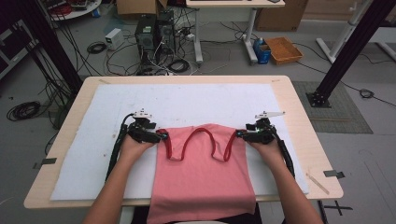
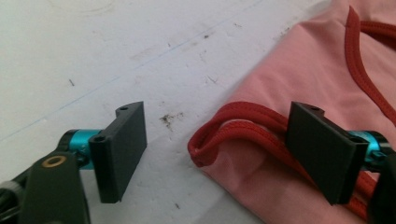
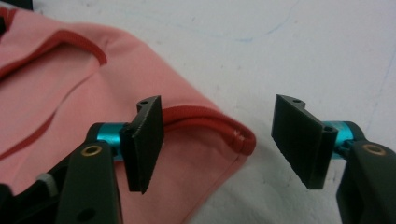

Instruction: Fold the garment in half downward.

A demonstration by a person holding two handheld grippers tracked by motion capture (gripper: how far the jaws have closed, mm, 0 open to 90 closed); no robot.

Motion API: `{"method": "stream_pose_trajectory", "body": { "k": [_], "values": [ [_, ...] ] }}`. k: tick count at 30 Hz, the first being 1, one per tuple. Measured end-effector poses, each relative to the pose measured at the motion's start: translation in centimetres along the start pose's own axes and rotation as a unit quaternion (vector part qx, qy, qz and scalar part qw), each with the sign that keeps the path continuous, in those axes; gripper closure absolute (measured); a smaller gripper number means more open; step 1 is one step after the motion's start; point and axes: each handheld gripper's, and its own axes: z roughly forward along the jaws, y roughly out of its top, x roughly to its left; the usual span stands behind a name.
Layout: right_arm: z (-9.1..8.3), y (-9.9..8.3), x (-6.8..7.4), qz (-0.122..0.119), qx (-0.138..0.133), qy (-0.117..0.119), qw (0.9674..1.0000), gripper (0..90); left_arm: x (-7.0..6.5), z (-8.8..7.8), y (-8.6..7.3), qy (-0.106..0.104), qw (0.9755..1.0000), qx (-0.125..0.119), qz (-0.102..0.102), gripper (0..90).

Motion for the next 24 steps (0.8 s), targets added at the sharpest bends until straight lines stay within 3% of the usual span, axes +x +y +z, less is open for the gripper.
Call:
{"method": "stream_pose_trajectory", "body": {
  "k": [5, 8, 14, 18, 24],
  "values": [
    [0.2, -0.1, 0.2, -0.021, 0.015, -0.004, 0.9997, 51.6, -0.3, -0.3, 0.0, 0.022, 0.9994, 0.011, 0.025, 39.0],
    [0.2, -0.1, 0.5, -0.036, 0.021, -0.015, 0.999, 65.4, -0.5, -0.4, -0.1, 0.009, 0.9993, 0.009, 0.035, 53.5],
    [0.1, -0.1, 0.7, -0.053, 0.022, -0.021, 0.9981, 82.0, -1.0, -0.3, -0.1, -0.004, 0.9978, 0.009, 0.065, 79.3],
    [0.0, 0.0, 0.7, -0.065, 0.018, -0.026, 0.9974, 83.8, -0.8, -0.6, 0.0, 0.0, 0.9972, 0.005, 0.074, 83.1],
    [-0.7, 0.5, 0.4, -0.057, -0.002, -0.04, 0.9976, 84.2, -0.1, -1.3, 0.4, 0.007, 0.9978, -0.018, 0.064, 83.4]
  ]
}}
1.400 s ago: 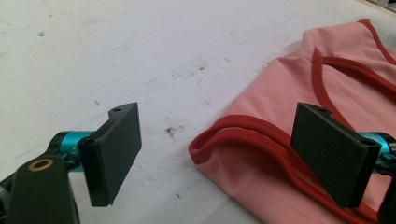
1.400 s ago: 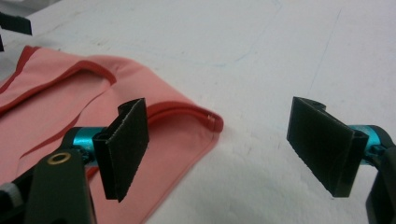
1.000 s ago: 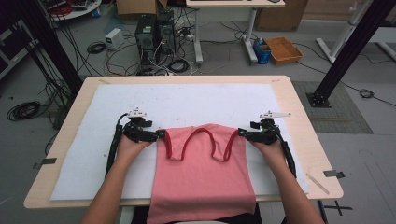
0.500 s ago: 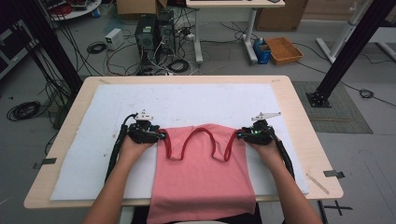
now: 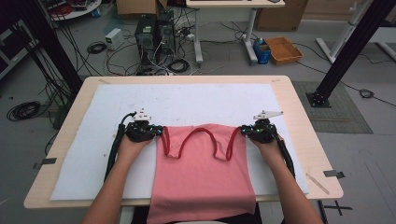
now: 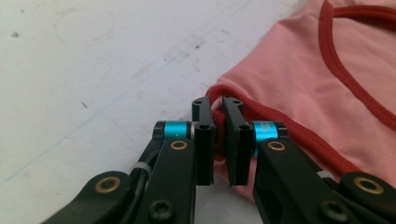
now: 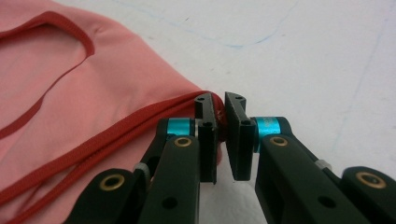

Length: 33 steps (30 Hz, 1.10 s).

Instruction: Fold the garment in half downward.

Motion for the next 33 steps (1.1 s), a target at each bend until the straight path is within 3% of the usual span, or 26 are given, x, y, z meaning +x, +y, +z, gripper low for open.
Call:
{"method": "stream_pose_trajectory", "body": {
  "k": [4, 13, 16, 18, 24, 26, 28, 31, 33],
  "values": [
    [-0.2, 0.5, -0.3, 0.002, -0.013, -0.002, 0.9999, 84.3, 0.4, 0.0, 0.1, 0.003, 0.9998, -0.018, -0.012, 83.4],
    [0.0, 2.2, -0.1, -0.007, -0.017, -0.012, 0.9998, 84.2, 1.7, 0.1, 1.0, 0.012, 0.9994, -0.017, -0.026, 83.4],
    [0.2, 2.6, -0.1, -0.006, -0.012, -0.015, 0.9998, 84.2, 2.0, 0.3, 1.2, 0.007, 0.9986, -0.028, -0.045, 83.3],
    [0.2, 2.7, -0.1, -0.008, -0.014, -0.016, 0.9997, 84.2, 2.3, 0.5, 1.3, 0.006, 0.999, -0.014, -0.041, 83.3],
    [0.2, 3.4, -0.2, -0.006, -0.018, -0.02, 0.9996, 84.1, 2.7, 0.7, 2.4, 0.009, 0.9991, -0.007, -0.042, 83.3],
    [0.2, 3.7, -0.4, -0.004, -0.023, -0.022, 0.9995, 84.2, 2.8, 0.7, 2.8, 0.013, 0.9986, -0.021, -0.047, 83.3],
    [0.3, 4.0, -0.6, -0.003, -0.035, -0.022, 0.9991, 84.2, 3.1, 0.8, 3.4, 0.015, 0.999, -0.009, -0.041, 83.3],
    [0.5, 4.5, -1.1, 0.009, -0.031, -0.025, 0.9992, 84.2, 3.5, 0.9, 4.2, 0.019, 0.9986, -0.019, -0.046, 83.3],
    [0.7, 5.0, -1.5, 0.013, -0.034, -0.027, 0.9989, 84.1, 3.9, 1.1, 4.7, 0.016, 0.9987, -0.011, -0.047, 83.3]
  ]
}}
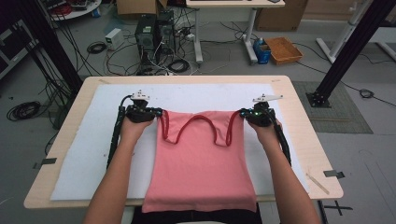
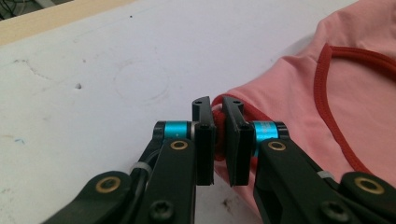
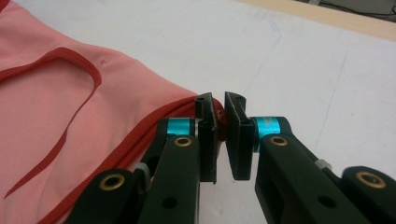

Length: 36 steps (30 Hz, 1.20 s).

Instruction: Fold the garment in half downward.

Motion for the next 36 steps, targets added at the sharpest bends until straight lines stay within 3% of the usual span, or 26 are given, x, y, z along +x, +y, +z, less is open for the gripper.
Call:
{"method": "stream_pose_trajectory", "body": {
  "k": [5, 7, 15, 36],
  "values": [
    [0.6, 1.1, -0.6, 0.005, -0.004, -0.006, 1.0, 84.2, 1.0, 0.0, 1.0, 0.003, 0.9999, -0.002, -0.011, 83.3],
    [0.8, 1.6, -0.8, 0.007, -0.006, -0.007, 0.9999, 84.1, 1.3, 0.0, 1.5, 0.006, 1.0, 0.001, -0.003, 83.3],
    [0.7, 3.5, -1.2, 0.007, -0.017, -0.019, 0.9996, 84.1, 1.7, -0.5, 2.6, 0.002, 0.9994, -0.034, 0.0, 83.1],
    [-1.0, 1.2, -0.5, -0.003, -0.037, 0.016, 0.9992, 84.0, 0.3, -2.2, -0.6, -0.045, 0.9963, -0.073, 0.006, 82.9]
  ]
}}
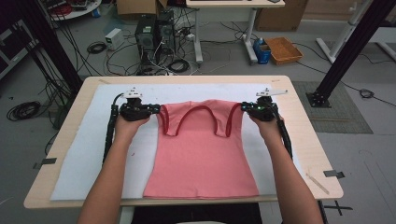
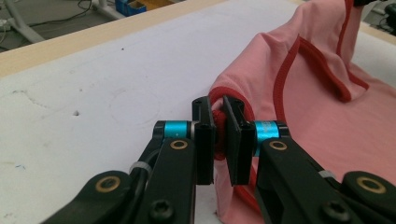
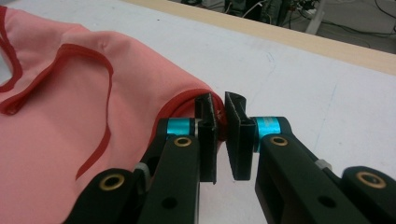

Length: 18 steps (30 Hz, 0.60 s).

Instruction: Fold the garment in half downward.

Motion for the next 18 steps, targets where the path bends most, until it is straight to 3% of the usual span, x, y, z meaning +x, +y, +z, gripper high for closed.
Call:
{"method": "stream_pose_trajectory", "body": {
  "k": [6, 18],
  "values": [
    [-1.7, -0.6, 0.8, -0.011, -0.015, 0.014, 0.9997, 84.0, -1.1, -1.5, -0.6, -0.014, 0.9996, -0.021, 0.012, 82.8],
    [-4.6, -2.4, 2.4, -0.032, -0.036, 0.041, 0.998, 83.8, -3.6, -4.0, -2.2, -0.039, 0.9976, -0.04, 0.04, 82.7]
  ]
}}
